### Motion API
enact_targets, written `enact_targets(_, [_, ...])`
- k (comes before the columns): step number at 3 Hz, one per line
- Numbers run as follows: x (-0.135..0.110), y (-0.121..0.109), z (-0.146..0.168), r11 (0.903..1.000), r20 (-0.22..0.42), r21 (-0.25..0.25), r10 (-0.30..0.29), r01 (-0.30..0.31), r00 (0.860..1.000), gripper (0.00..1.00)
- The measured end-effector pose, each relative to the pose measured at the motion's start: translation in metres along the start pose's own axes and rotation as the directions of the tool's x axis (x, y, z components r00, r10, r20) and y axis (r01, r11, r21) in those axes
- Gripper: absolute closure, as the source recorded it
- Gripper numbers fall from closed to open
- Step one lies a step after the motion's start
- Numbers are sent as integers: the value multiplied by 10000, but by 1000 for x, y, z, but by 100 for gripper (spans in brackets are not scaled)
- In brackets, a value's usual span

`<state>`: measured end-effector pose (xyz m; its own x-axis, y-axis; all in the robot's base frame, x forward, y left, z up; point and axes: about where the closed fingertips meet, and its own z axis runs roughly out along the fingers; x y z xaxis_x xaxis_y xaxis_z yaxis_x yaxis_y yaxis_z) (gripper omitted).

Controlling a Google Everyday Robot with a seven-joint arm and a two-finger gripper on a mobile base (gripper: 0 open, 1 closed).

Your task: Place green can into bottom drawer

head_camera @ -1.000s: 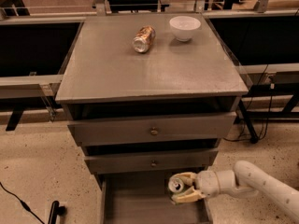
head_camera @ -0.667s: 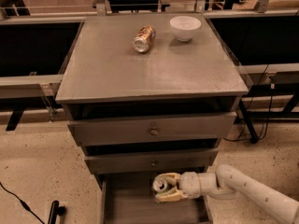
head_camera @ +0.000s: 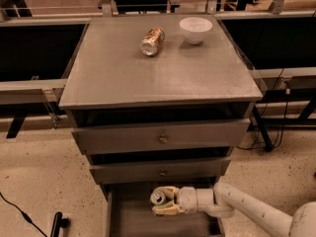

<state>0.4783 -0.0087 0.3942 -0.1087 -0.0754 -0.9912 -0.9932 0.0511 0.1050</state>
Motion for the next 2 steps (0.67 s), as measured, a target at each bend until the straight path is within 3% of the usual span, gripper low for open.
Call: enact_targets(2, [32, -25, 23, 9971, -85, 751, -144, 150, 9999, 100])
